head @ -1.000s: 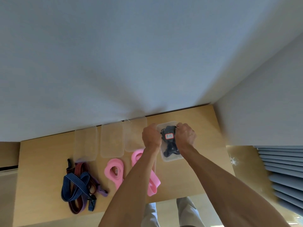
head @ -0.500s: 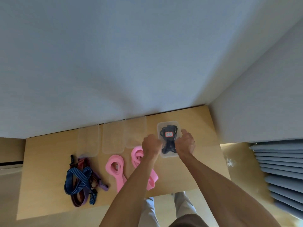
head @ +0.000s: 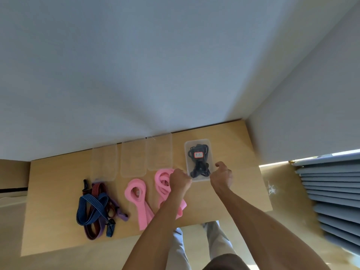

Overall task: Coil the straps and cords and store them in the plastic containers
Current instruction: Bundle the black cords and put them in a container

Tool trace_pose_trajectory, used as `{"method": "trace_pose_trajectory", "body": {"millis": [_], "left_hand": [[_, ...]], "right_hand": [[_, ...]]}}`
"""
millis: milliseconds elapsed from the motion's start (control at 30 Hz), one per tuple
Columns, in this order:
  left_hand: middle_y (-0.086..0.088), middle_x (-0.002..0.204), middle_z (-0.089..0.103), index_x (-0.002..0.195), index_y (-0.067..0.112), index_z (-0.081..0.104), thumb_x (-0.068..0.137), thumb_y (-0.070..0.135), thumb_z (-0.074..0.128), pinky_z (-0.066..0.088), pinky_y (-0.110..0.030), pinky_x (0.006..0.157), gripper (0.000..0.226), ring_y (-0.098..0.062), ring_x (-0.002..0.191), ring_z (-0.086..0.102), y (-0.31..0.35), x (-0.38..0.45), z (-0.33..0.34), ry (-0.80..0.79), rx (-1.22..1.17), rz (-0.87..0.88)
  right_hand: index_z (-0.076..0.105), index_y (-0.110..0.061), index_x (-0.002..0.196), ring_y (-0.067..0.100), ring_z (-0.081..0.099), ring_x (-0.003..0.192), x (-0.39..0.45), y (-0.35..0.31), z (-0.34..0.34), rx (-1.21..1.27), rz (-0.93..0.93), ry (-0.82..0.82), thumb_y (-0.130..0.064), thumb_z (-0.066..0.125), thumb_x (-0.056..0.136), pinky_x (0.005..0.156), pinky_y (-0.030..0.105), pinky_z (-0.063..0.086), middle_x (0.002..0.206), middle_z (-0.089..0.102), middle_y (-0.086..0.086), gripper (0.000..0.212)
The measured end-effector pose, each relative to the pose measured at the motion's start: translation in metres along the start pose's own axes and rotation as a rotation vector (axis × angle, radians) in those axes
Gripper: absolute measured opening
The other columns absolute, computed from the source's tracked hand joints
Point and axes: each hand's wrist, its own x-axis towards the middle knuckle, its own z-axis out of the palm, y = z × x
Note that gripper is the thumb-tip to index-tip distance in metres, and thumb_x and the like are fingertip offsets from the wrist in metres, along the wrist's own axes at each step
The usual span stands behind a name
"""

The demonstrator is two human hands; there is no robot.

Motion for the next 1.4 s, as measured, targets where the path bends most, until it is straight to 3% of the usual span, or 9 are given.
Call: {"method": "trace_pose_trajectory", "body": {"millis": [200,333,467,633,800,967,1200,1300,1400], "left_hand": [[-0.004,0.077,0.063,0.081,0.007,0.064,0.089,0.000,0.058,0.039,-0.030,0.060,0.011,-0.019,0.071,0.055,0.013,0.001,-0.005,0.202,0.059,0.121],[-0.006,0.091,0.075,0.092,0.005,0.076,0.090,-0.002,0.062,0.050,-0.024,0.066,0.016,-0.017,0.081,0.066,0.011,0.009,-0.002,0.202,0.028,0.104],[-0.010,0.086,0.071,0.088,0.003,0.070,0.090,0.001,0.061,0.048,-0.026,0.058,0.010,-0.024,0.080,0.068,0.014,0.013,-0.006,0.208,0.115,0.144],[-0.010,0.101,0.069,0.106,0.003,0.063,0.093,0.014,0.067,0.058,-0.036,0.074,0.018,-0.027,0.090,0.067,0.030,0.020,-0.010,0.220,0.149,0.265],[-0.009,0.119,0.060,0.132,0.011,0.048,0.087,0.018,0.074,0.058,-0.037,0.078,0.053,-0.029,0.105,0.063,0.043,0.035,-0.007,0.267,0.222,0.366],[-0.014,0.162,0.025,0.147,0.010,0.039,0.090,0.030,0.068,0.045,-0.036,0.107,0.067,-0.027,0.149,0.026,0.055,0.056,-0.004,0.254,0.550,0.598],[-0.012,0.163,0.025,0.147,0.013,0.042,0.092,0.027,0.067,0.036,-0.038,0.115,0.062,-0.027,0.152,0.020,0.054,0.063,-0.016,0.198,0.551,0.671],[-0.012,0.150,0.039,0.138,0.010,0.048,0.095,0.026,0.055,0.043,-0.036,0.104,0.046,-0.030,0.140,0.037,0.055,0.054,-0.014,0.405,0.502,0.506],[-0.008,0.140,0.047,0.137,0.014,0.048,0.099,0.030,0.051,0.046,-0.032,0.101,0.042,-0.025,0.129,0.044,0.049,0.051,-0.004,0.402,0.475,0.416]], "right_hand": [[0.071,-0.012,0.108,0.032,0.062,0.083,0.007,-0.012,-0.007,-0.035,-0.066,0.060,0.002,0.054,0.087,0.066,0.031,0.046,0.102,0.071,0.015,0.030],[0.071,-0.012,0.087,0.030,0.057,0.072,0.013,-0.009,-0.003,-0.017,-0.012,0.035,0.003,0.049,0.085,0.062,0.031,0.049,0.089,0.069,0.014,0.027],[0.069,-0.012,0.105,0.035,0.063,0.081,0.015,-0.017,-0.003,-0.006,-0.097,0.095,0.004,0.049,0.088,0.065,0.034,0.050,0.095,0.071,0.017,0.031],[0.067,-0.013,0.125,0.032,0.066,0.096,0.022,-0.037,-0.003,-0.026,-0.249,0.061,0.005,0.051,0.089,0.078,0.037,0.055,0.113,0.068,0.014,0.043],[0.066,-0.006,0.117,0.031,0.061,0.096,0.029,-0.047,-0.003,-0.106,-0.375,0.059,0.002,0.062,0.085,0.074,0.034,0.051,0.119,0.060,0.014,0.033],[0.053,-0.009,0.133,0.027,0.038,0.140,0.038,-0.048,-0.002,-0.358,-0.695,0.018,-0.013,0.075,0.081,0.108,0.039,0.040,0.152,0.039,0.011,0.057],[0.053,-0.013,0.131,0.024,0.041,0.135,0.043,-0.049,-0.001,-0.438,-0.699,-0.002,-0.023,0.072,0.084,0.100,0.039,0.044,0.151,0.040,0.007,0.052],[0.053,-0.010,0.131,0.028,0.045,0.129,0.044,-0.052,-0.007,-0.449,-0.732,0.032,-0.017,0.074,0.080,0.099,0.039,0.044,0.144,0.045,0.010,0.056],[0.054,-0.005,0.135,0.031,0.038,0.141,0.042,-0.045,-0.004,-0.449,-0.839,0.032,-0.009,0.071,0.080,0.110,0.041,0.040,0.148,0.045,0.015,0.058]]}}
